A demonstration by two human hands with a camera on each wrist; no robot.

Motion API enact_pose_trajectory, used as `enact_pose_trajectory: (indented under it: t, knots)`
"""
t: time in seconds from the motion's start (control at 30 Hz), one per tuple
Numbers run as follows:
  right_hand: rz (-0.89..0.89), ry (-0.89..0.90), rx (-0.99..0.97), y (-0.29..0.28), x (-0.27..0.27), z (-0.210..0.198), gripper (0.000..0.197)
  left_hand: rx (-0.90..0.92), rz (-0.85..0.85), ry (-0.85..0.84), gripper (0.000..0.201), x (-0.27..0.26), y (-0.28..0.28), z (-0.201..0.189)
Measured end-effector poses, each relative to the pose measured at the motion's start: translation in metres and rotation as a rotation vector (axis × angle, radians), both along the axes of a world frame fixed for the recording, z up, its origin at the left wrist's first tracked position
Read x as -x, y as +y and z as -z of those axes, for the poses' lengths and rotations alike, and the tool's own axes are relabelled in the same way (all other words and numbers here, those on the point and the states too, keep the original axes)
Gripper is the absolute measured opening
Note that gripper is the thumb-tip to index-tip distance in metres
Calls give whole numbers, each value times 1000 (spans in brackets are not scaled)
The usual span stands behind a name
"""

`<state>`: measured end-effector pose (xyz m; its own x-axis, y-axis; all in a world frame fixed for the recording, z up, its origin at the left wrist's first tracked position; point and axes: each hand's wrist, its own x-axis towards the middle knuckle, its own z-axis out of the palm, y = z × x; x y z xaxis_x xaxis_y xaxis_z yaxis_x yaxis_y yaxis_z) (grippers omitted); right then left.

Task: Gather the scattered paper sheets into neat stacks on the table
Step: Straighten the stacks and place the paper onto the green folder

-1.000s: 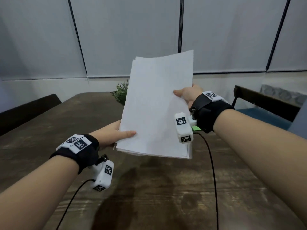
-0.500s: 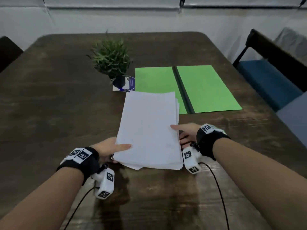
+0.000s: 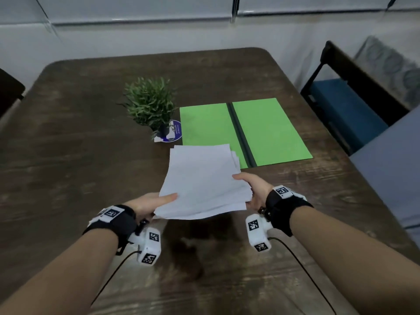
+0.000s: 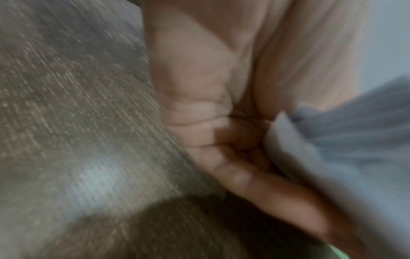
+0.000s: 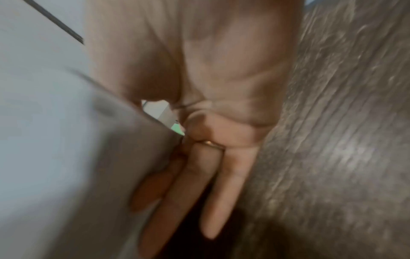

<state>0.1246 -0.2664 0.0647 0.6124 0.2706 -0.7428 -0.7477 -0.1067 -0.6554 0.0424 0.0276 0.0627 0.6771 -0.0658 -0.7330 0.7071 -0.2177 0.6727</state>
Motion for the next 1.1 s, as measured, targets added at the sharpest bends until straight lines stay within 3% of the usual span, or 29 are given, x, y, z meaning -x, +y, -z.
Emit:
enact_pose_trajectory:
  t: [0.03, 0.1, 0.13, 0.2, 0.27, 0.33, 0.4, 0.47, 0.53, 0.6, 0.67, 0.73, 0.8, 0.9, 1.0, 1.1]
  knots:
    - [-24, -2, 42, -3, 2, 2, 38, 24, 2, 4, 83, 1, -5, 2]
    - [-166, -42, 242, -12, 5, 17, 48, 53, -2, 27, 50, 7, -20, 9]
    - [-285, -74, 371, -17, 6, 31, 54, 76, -6, 36, 51, 12, -27, 19]
    - [-503, -139, 540, -25, 15, 51, 45, 107, 6, 16, 84, 22, -41, 44]
    - [-590, -162, 635, -29, 23, 60, 44, 4, 66, -28, 99, 26, -49, 66]
    - [-497, -170, 649, -33, 21, 67, 56, -119, 42, -22, 88, 21, -53, 73]
    - [-238, -231, 623, -34, 9, 72, 61, -246, -89, -56, 75, 5, -50, 80]
    - [-33, -244, 533, -33, -7, 76, 62, -402, -192, -124, 83, -17, -47, 84]
    - [71, -182, 394, -26, -19, 73, 65, -454, -249, -202, 75, -38, -46, 84]
    - [84, -145, 341, -15, -26, 78, 75, -427, -316, -204, 79, -57, -48, 87]
    - [81, -135, 375, -9, -36, 96, 99, -362, -418, -124, 102, -69, -48, 89]
    - [85, -112, 393, -4, -42, 101, 109, -318, -497, -69, 97, -75, -48, 93]
    - [37, -82, 464, 2, -46, 91, 94, -319, -523, -31, 83, -81, -44, 103]
    - [-102, -48, 561, 6, -54, 93, 76, -331, -475, 3, 88, -82, -48, 102]
    - [-180, -92, 724, 19, -51, 92, 82, -433, -415, 78, 110, -77, -57, 98]
    - [-92, -91, 709, 24, -51, 86, 78, -557, -393, 57, 103, -73, -65, 95]
